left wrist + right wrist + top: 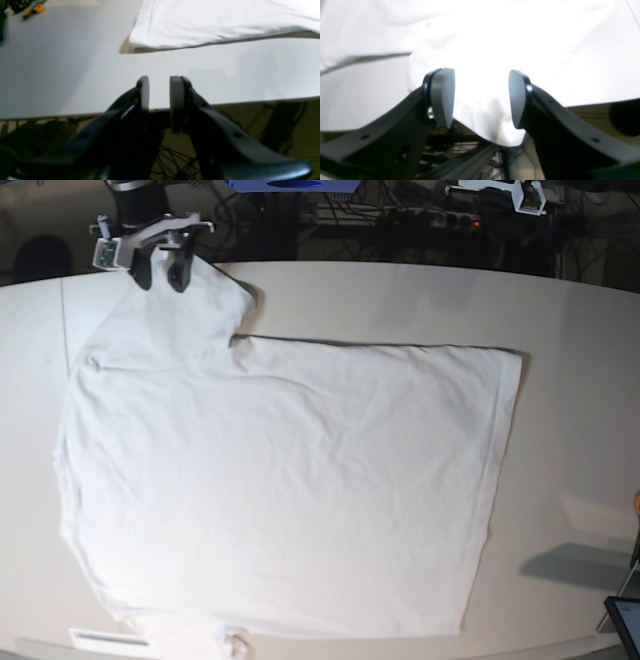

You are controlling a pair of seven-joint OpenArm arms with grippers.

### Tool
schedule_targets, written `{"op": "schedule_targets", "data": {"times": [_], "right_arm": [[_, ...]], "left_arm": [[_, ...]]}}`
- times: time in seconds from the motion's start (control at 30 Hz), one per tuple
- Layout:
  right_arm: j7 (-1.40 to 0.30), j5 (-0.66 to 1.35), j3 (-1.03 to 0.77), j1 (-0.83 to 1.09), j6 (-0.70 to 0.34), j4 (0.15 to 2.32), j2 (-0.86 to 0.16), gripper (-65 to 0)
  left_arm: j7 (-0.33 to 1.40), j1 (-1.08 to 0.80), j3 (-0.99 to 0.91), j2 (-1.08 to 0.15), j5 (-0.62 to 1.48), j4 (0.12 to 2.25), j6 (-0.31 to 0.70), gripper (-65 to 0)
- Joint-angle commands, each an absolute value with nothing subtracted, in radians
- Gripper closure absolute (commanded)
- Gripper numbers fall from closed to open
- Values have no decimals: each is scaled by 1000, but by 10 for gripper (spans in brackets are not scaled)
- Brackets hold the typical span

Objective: Fold the T-shirt properly
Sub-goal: 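Lower the right gripper onto the white T-shirt's shoulder corner and grasp it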

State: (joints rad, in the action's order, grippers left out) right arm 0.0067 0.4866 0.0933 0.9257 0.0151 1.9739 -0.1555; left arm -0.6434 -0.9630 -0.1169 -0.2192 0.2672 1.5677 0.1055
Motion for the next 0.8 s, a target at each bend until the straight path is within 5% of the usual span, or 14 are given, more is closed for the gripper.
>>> {"op": "schedule_targets", "data": {"times": [0.0, 0.3, 0.77], "right_arm": [[35, 552, 90, 932, 2, 1989, -183, -326], [-62, 995, 85, 843, 2, 1968, -325, -328], [-91, 1020, -61, 857, 4, 1910, -320, -331]], "left_arm": [[-673, -981, -120, -223, 274, 1572, 102, -151], [-671, -954, -120, -223, 274, 1555, 102, -151], [-671, -954, -120, -223, 274, 1514, 102, -151]]}}
